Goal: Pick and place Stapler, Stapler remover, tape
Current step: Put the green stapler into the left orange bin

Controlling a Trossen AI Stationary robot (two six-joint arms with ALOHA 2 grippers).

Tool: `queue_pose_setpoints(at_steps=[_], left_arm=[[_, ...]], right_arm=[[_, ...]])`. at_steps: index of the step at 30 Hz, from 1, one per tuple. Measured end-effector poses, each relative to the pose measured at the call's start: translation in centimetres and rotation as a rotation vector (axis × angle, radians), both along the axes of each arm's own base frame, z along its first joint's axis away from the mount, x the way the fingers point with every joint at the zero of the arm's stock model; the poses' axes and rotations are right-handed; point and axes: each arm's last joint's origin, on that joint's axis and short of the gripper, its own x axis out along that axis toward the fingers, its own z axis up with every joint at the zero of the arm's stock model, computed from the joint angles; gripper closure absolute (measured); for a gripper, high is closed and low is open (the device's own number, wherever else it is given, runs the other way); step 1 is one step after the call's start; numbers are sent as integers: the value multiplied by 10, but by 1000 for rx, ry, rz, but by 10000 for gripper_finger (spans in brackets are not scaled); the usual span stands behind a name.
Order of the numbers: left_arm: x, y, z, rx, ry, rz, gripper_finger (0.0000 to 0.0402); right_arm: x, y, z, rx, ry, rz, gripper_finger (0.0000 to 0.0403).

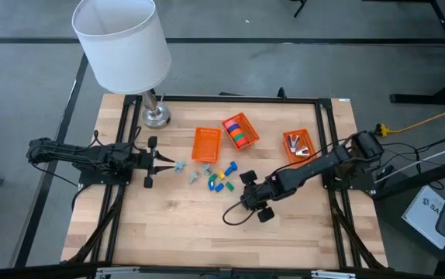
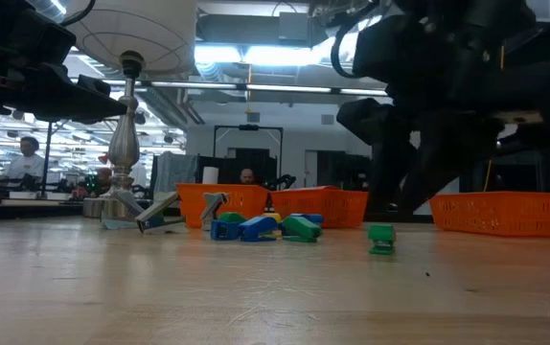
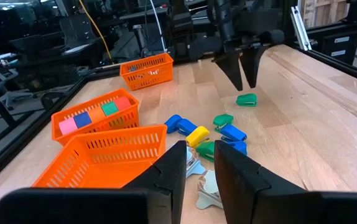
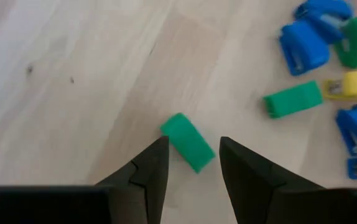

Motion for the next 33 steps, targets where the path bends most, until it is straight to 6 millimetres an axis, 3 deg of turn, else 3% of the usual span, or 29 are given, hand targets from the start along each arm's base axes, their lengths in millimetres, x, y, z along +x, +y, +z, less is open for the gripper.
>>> queue_pose_setpoints(at_steps=[9,21,33], left_arm=[[0,0,0,0,0,0,324],[0,0,0,0,0,0,324],[0,0,0,0,0,0,324]], right_arm=[[2,3,-4,-22,-9,71,251],[5,-2,-8,-18,-5,69,168],[11,-5,-24,-23,30,121,202]])
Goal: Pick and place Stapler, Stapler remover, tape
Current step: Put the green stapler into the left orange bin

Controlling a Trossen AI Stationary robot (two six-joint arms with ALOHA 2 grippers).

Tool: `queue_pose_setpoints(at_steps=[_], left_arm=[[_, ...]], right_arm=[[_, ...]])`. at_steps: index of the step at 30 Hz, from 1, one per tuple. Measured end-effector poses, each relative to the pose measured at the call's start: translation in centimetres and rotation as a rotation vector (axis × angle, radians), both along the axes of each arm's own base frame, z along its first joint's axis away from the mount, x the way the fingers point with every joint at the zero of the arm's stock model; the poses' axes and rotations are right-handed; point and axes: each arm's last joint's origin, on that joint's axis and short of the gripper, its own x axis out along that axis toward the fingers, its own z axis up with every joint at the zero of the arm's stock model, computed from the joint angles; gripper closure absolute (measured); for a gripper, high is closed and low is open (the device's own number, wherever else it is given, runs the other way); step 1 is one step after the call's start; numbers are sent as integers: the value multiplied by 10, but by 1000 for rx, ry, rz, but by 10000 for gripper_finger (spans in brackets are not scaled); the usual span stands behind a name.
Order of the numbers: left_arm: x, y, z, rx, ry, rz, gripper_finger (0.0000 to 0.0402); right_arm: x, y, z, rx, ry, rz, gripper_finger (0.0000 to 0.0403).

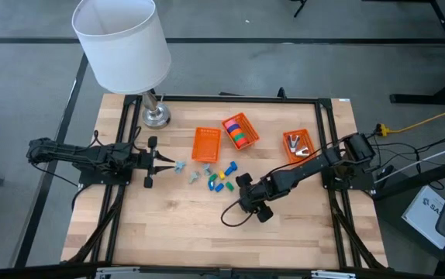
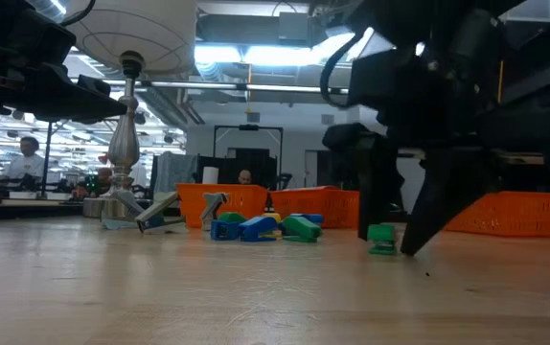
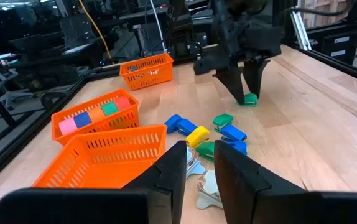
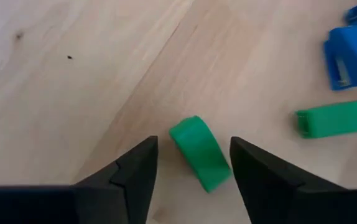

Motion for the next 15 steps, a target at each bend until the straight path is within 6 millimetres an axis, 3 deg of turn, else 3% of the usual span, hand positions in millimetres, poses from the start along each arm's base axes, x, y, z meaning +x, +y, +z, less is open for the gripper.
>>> queue_pose_setpoints(at_steps=[15], left_arm=[[0,0,0,0,0,0,323]], right_arm=[[6,-6,-4,36,-8,-20,328]])
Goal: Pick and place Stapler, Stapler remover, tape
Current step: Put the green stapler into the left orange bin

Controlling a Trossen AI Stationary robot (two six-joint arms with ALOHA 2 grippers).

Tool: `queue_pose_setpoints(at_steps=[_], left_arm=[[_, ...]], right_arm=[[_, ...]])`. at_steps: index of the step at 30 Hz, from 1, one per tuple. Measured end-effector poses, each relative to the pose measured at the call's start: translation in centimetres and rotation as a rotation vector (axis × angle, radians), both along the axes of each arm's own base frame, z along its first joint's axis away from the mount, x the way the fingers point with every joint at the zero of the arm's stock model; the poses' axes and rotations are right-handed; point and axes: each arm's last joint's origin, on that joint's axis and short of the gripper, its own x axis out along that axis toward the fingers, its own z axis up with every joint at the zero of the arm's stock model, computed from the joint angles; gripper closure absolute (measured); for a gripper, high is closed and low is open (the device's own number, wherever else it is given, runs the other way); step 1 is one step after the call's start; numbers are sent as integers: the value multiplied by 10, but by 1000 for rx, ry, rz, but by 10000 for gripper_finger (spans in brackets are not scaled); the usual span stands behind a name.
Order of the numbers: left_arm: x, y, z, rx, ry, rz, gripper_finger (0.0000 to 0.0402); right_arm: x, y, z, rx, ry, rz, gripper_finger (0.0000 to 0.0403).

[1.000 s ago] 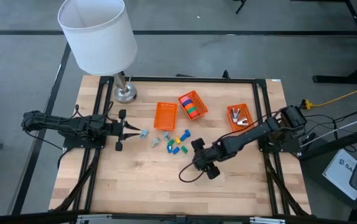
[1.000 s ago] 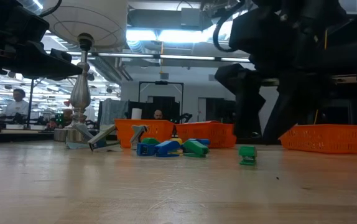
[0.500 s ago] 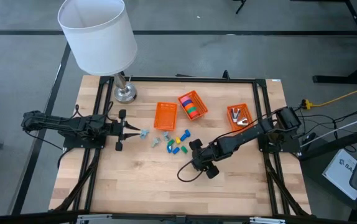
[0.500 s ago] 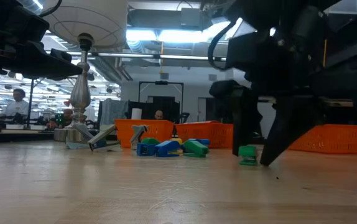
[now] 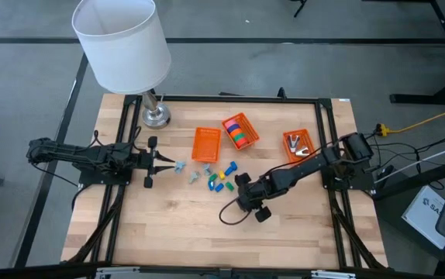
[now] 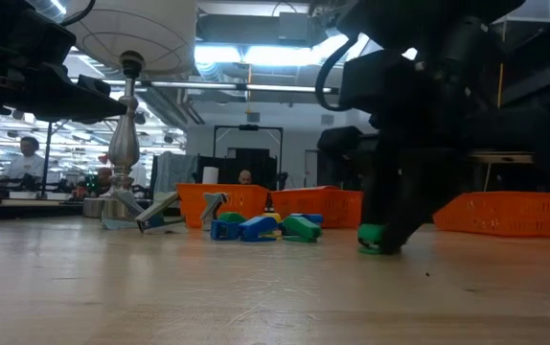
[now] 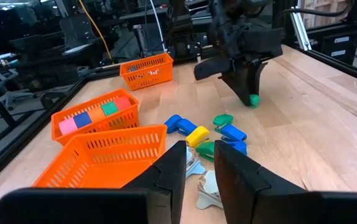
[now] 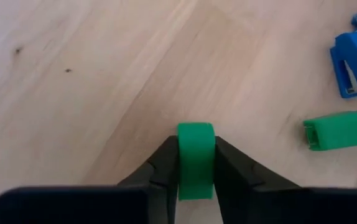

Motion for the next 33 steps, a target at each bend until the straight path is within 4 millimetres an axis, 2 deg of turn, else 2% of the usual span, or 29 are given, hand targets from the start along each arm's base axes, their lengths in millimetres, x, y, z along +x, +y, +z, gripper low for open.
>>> queue_pose_setpoints(at_steps=[6,11,15,25,33], left_arm=[[0,0,0,0,0,0,324],[0,0,0,0,0,0,322],[0,0,0,0,0,0,324],[0,0,0,0,0,0,323],[0,0,0,0,0,0,322]], right_arm=[[4,-10,0,29,-4,-66,328],[8,-24,7,21,-40,-76,312],[14,-40,14,22,-83,-107,325],[35,-82,30,12,-318,-136,315],[48,-109,44,52,-506,-188,323]])
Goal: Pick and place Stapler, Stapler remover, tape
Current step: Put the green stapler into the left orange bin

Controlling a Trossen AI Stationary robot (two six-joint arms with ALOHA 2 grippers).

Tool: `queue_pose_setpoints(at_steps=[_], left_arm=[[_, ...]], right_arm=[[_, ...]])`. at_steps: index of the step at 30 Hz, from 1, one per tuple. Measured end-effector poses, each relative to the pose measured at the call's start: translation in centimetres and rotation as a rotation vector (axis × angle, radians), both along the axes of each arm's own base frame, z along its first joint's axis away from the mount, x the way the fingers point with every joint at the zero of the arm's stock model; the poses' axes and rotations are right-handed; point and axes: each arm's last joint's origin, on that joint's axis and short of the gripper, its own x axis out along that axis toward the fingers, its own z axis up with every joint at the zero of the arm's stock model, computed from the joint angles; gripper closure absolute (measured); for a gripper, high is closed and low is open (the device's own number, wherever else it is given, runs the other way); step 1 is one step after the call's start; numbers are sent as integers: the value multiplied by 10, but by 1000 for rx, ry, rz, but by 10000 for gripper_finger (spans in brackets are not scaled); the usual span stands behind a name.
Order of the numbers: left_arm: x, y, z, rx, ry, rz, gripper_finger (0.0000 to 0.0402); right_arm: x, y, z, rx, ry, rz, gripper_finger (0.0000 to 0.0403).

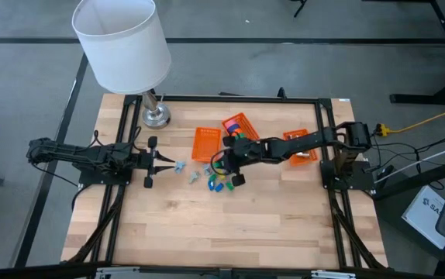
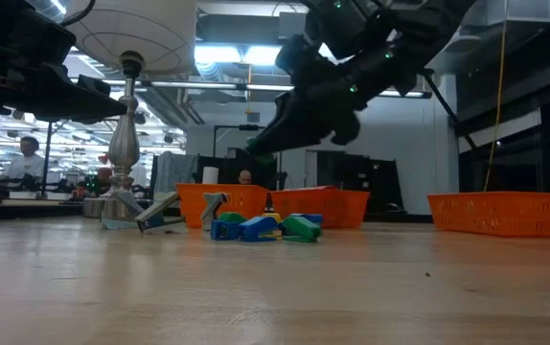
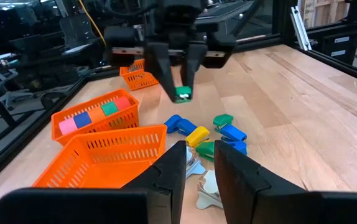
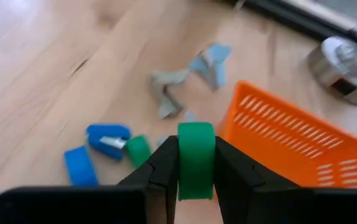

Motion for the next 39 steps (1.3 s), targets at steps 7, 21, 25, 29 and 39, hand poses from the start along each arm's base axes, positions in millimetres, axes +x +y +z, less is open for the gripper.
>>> queue_pose_setpoints(at_steps=[7,21,25,29,39], left_arm=[[0,0,0,0,0,0,324],[0,0,0,0,1,0,324],[0,0,0,0,1,0,322],[0,0,0,0,0,0,324],[0,0,0,0,0,0,323]], right_arm=[[9,-19,0,44,-111,-76,318],[22,-25,-20,42,-206,-86,298],[22,-30,-20,42,-210,-100,296],[22,-33,-19,42,-210,-110,295],[21,-38,-19,98,-211,-156,294]])
